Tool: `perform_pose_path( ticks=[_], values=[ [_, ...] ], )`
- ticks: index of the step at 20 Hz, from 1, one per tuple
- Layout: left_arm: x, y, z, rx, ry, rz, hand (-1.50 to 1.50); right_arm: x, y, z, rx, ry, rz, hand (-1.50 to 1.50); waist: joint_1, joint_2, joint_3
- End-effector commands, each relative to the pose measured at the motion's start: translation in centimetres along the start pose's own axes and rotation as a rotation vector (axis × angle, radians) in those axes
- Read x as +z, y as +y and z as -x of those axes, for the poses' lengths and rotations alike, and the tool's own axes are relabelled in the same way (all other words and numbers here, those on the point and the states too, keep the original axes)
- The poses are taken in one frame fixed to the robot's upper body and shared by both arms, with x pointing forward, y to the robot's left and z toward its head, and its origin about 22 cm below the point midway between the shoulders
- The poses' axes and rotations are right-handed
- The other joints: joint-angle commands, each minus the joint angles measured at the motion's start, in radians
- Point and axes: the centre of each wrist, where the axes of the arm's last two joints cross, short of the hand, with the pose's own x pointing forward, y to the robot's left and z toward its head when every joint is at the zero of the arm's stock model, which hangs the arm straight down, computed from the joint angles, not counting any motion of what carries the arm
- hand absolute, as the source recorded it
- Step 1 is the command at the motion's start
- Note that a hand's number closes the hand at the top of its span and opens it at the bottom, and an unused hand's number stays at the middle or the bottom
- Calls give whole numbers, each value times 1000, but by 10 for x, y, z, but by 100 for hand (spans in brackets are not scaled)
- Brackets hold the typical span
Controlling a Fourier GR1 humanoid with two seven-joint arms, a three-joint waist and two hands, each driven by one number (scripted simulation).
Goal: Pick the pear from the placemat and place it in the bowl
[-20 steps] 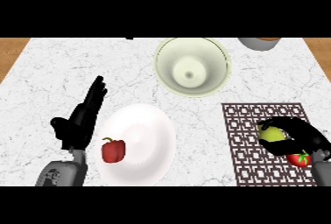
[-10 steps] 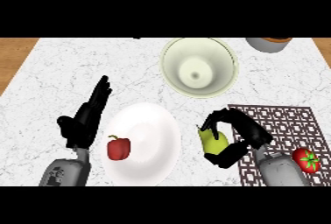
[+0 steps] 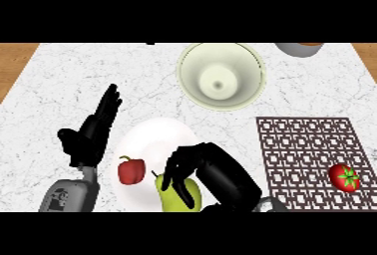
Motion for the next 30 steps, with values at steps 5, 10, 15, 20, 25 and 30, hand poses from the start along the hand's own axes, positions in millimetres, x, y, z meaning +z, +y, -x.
perform_pose_path(
  ticks=[5,10,15,20,25,30],
  values=[
    [-4,4,7,0,4,-29,0,12,-2,-88,160,-135,172,150,-17,2,-1],
    [-1,10,-1,6,8,-3,0,-13,-18,-129,254,-51,214,150,-7,3,-1],
    [7,-5,-8,-7,-3,-4,0,-44,-59,-146,249,-17,270,150,0,4,0],
    [-3,1,-12,-3,-10,3,0,-88,-65,-149,303,47,336,150,2,5,0],
    [-8,-12,-18,-1,4,16,0,-115,-95,-113,383,110,333,150,3,9,0],
    [4,-12,5,-1,-4,3,0,-139,-109,-97,602,213,351,150,9,11,-1]
  ],
)
